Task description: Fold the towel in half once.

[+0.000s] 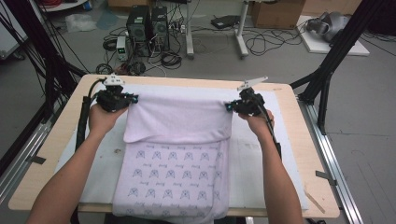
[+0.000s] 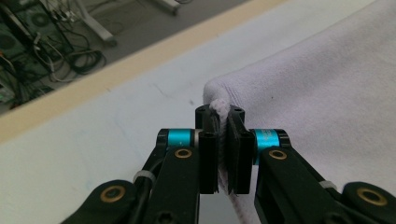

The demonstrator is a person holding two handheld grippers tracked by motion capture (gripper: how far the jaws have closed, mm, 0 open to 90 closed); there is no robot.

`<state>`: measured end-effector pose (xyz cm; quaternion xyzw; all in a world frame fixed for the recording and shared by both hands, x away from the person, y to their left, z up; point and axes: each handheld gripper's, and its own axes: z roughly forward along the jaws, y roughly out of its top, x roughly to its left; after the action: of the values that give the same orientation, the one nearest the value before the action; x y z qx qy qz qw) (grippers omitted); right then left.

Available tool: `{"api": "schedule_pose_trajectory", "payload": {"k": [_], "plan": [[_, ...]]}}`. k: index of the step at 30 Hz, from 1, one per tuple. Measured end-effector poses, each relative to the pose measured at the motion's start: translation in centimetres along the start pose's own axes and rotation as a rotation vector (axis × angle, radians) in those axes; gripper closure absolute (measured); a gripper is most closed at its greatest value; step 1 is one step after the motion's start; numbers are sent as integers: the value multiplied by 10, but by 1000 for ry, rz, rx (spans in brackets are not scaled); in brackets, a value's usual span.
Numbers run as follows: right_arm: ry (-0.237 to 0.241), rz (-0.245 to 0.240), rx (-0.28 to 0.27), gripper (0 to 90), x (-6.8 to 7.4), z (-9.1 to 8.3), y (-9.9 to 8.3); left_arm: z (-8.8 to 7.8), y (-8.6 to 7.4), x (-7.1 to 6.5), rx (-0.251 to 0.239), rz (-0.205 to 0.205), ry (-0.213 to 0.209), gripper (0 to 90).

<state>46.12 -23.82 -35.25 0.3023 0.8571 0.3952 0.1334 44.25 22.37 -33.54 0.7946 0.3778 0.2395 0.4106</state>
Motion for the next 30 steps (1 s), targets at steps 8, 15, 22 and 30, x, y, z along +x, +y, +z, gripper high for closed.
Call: {"api": "schedule_pose_trajectory", "payload": {"k": [8,15,22,30], "plan": [[-27,90,-47,595,-16,8,4,7,-10,11,27,-32,-4,630],[56,63,-27,526,9,11,-19,1,-45,-5,39,-14,-87,574],[94,18,33,494,37,20,-44,-13,-85,-30,71,21,-226,526],[134,27,76,603,46,34,-67,-11,-114,-40,147,37,-275,509]]}}
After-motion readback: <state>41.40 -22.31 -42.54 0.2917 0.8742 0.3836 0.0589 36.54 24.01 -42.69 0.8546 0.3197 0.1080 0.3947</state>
